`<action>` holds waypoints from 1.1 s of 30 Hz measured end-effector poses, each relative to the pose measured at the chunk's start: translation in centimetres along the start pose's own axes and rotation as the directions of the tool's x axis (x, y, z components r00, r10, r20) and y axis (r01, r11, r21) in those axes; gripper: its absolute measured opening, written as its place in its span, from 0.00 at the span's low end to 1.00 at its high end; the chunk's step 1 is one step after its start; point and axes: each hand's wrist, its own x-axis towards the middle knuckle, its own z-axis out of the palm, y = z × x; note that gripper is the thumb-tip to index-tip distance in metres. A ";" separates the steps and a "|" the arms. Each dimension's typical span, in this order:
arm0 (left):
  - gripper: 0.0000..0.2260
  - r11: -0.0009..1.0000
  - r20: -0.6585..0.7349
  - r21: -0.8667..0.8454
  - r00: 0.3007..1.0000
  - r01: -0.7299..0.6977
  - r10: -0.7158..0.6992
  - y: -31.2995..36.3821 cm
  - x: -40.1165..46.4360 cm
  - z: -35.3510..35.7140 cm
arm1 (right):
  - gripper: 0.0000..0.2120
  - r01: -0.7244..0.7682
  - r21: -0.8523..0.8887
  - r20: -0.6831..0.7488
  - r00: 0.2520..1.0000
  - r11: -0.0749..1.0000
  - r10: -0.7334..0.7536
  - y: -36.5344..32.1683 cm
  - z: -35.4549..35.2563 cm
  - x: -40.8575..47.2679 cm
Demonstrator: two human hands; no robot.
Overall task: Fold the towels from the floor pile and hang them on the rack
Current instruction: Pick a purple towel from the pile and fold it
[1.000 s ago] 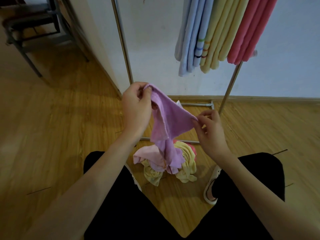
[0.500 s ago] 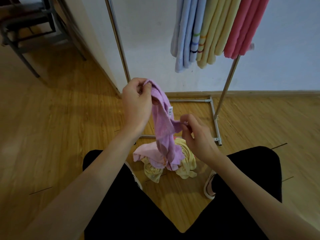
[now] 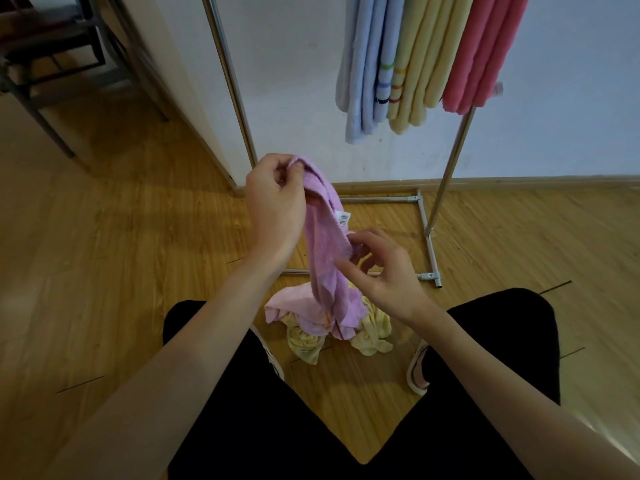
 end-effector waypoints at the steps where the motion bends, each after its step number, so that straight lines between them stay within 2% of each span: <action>1: 0.07 1.000 -0.004 -0.004 1.000 0.002 -0.002 -0.1 0.1 0.0 | 0.07 -0.004 -0.002 -0.017 1.000 1.000 0.004 0.0 0.1 0.2; 4: 0.06 1.000 -0.008 -0.010 1.000 0.015 -0.015 -0.4 0.2 -0.1 | 0.01 -0.007 -0.006 -0.042 0.999 1.000 0.006 0.1 0.1 0.5; 8: 0.06 0.995 -0.012 -0.008 0.995 0.094 -0.095 -1.7 1.0 -1.2 | 0.03 -0.009 -0.033 -0.071 0.997 0.999 0.007 0.0 -1.5 1.3; 11: 0.05 0.980 0.021 0.092 0.984 0.176 -0.179 -3.1 1.7 -2.4 | 0.02 0.018 -0.115 -0.109 0.994 0.993 -0.030 -0.4 -3.5 2.5; 13: 0.04 0.956 0.089 0.240 0.977 0.167 -0.193 -3.8 1.8 -3.0 | 0.01 0.050 -0.199 -0.092 0.993 0.979 -0.070 -0.9 -4.7 3.4; 16: 0.04 0.850 0.187 0.526 0.977 -0.009 -0.105 -4.3 2.2 -3.7 | 0.01 0.143 -0.292 0.006 0.989 0.946 -0.147 -1.9 -6.1 4.8; 17: 0.04 0.822 0.210 0.566 0.975 -0.059 -0.075 -4.0 2.4 -3.9 | 0.02 0.173 -0.316 0.033 0.985 0.933 -0.171 -2.2 -6.5 5.2; 19: 0.04 0.822 0.233 0.554 0.972 -0.131 -0.002 -2.7 3.3 -4.1 | 0.03 0.199 -0.357 0.037 0.979 0.913 -0.199 -2.8 -7.3 6.1; 23: 0.04 0.836 0.222 0.480 0.959 -0.265 0.176 2.5 5.3 -4.7 | 0.03 0.151 -0.382 -0.113 0.972 0.912 -0.208 -4.5 -9.9 8.1; 29: 0.03 0.804 0.170 0.410 0.902 -0.431 0.396 8.4 7.4 -4.0 | 0.01 0.130 -0.351 -0.306 0.920 0.927 -0.245 -7.2 -12.3 11.2; 33: 0.04 0.778 0.113 0.386 0.863 -0.495 0.493 10.6 8.6 -3.6 | 0.04 0.136 -0.294 -0.365 0.899 0.946 -0.243 -8.3 -13.3 12.5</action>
